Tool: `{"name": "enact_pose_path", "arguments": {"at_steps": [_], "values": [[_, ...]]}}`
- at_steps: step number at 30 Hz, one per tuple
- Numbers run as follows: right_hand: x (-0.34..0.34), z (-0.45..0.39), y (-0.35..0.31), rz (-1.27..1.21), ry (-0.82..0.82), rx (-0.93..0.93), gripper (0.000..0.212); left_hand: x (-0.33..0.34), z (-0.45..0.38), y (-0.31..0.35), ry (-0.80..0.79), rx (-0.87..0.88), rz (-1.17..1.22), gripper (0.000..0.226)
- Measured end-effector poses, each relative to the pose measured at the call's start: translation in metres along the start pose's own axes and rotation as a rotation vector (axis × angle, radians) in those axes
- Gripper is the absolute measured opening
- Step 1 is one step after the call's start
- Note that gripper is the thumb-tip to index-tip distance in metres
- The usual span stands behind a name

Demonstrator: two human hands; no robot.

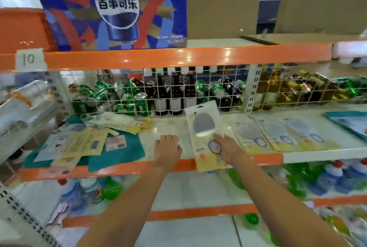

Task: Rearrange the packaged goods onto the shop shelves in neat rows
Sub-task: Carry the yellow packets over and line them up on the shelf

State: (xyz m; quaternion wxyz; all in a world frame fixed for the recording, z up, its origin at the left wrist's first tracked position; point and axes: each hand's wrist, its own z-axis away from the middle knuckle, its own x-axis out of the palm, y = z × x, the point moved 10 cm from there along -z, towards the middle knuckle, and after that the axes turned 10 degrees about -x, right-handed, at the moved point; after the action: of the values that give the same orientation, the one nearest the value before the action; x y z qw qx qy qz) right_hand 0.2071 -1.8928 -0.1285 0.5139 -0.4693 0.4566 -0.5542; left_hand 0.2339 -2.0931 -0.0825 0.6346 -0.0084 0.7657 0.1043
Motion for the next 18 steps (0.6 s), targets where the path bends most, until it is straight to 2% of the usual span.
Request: {"name": "enact_pose_path", "arguments": {"at_steps": [2, 6, 12, 18], "values": [[-0.03, -0.002, 0.005, -0.005, 0.051, 0.009, 0.048, 0.004, -0.005, 0.028, -0.006, 0.058, -0.007, 0.036], [-0.083, -0.003, 0.005, 0.005, 0.168, 0.005, 0.035, 0.012, -0.016, 0.083, -0.019, 0.161, -0.002, 0.037], [-0.154, 0.0, 0.004, 0.042, 0.346, -0.013, 0.042, 0.026, -0.032, 0.16, -0.047, 0.319, 0.021, 0.036], [-0.207, 0.009, 0.006, 0.031, 0.503, 0.008, 0.039, 0.035, -0.042, 0.232, -0.062, 0.486, 0.04, 0.037]]}}
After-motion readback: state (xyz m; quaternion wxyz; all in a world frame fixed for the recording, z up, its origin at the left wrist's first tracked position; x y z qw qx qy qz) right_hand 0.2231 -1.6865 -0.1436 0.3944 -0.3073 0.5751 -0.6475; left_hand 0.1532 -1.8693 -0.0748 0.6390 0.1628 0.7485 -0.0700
